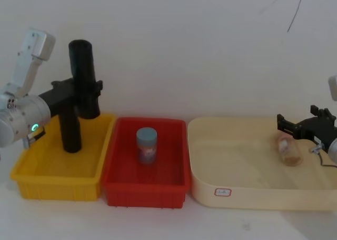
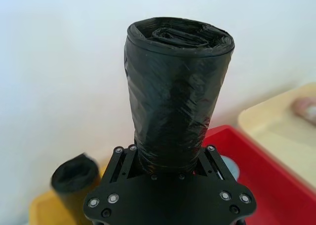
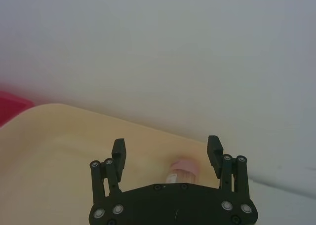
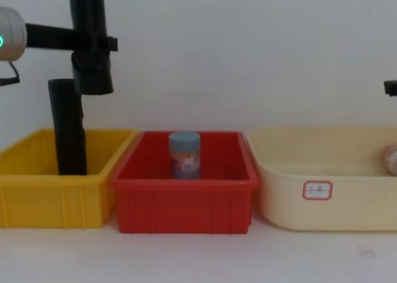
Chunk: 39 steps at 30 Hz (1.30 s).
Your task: Pick up the garbage bag with the one hand and transfer it to the other hand.
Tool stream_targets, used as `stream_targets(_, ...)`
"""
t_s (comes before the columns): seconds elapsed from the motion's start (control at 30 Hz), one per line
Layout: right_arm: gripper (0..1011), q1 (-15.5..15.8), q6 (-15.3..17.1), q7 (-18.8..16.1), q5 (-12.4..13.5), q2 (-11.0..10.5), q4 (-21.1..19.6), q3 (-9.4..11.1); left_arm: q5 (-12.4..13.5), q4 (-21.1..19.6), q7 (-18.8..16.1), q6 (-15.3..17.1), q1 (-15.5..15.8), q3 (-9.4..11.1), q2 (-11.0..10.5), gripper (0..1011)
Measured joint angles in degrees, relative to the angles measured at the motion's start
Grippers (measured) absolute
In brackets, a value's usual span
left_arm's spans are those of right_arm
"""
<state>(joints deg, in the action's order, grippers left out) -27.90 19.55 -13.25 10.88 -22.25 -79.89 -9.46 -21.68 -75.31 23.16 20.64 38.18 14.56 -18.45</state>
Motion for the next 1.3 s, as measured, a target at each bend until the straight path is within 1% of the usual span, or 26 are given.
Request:
stream_targets(0.03, 1001, 0.00, 0.00, 0.00, 0.00, 0.00, 0.00, 0.00, -0.25, 0.08, 0.77, -0.16, 0.19, 0.10, -0.09, 421)
stream_targets(0.2, 1001, 0.43, -1.28, -2.87, 0.57, -0.96, -1.22, -0.40, -1.60, 0.44, 4.82, -0.86, 1.31, 0.87, -0.70, 421)
stream_targets(0.23, 1001, 0.50, -1.46, -3.30, 0.70, -1.10, -1.43, -0.46, -1.60, 0.44, 4.82, -0.86, 1.31, 0.87, -0.70, 421)
stream_targets(0.33, 1001, 0.84, -2.08, -4.94, 1.27, -1.72, -2.39, -0.68, -2.67, 0.46, 7.69, -1.27, 1.90, 1.45, -1.03, 421)
stream_targets(0.4, 1001, 1.10, -2.59, -6.39, 1.80, -2.18, -3.08, -0.85, -3.11, 0.45, 8.71, -1.40, 2.10, 1.68, -1.12, 421)
stream_targets(0.43, 1001, 1.18, -2.78, -6.82, 1.98, -2.33, -3.31, -0.90, -3.64, 0.39, 9.91, -1.53, 2.28, 1.86, -1.18, 421)
stream_targets(0.53, 1001, 1.57, -3.69, -9.19, 2.95, -3.07, -4.50, -1.15, -4.62, 0.09, 11.97, -1.75, 2.62, 2.25, -1.19, 421)
stream_targets(0.73, 1001, 2.24, -4.78, -12.40, 4.50, -4.13, -6.54, -1.52, -6.21, -0.51, 15.21, -2.40, 3.34, 3.01, -0.87, 421)
stream_targets(1.0, 1001, 2.65, -5.67, -14.58, 5.69, -4.94, -7.83, -1.89, -7.36, -0.82, 16.88, -3.37, 3.88, 3.42, -0.58, 421)
stream_targets(1.3, 1001, 2.58, -5.70, -13.87, 5.63, -4.77, -8.13, -2.56, -8.39, 0.16, 18.27, -4.52, 4.28, 3.42, -0.83, 421)
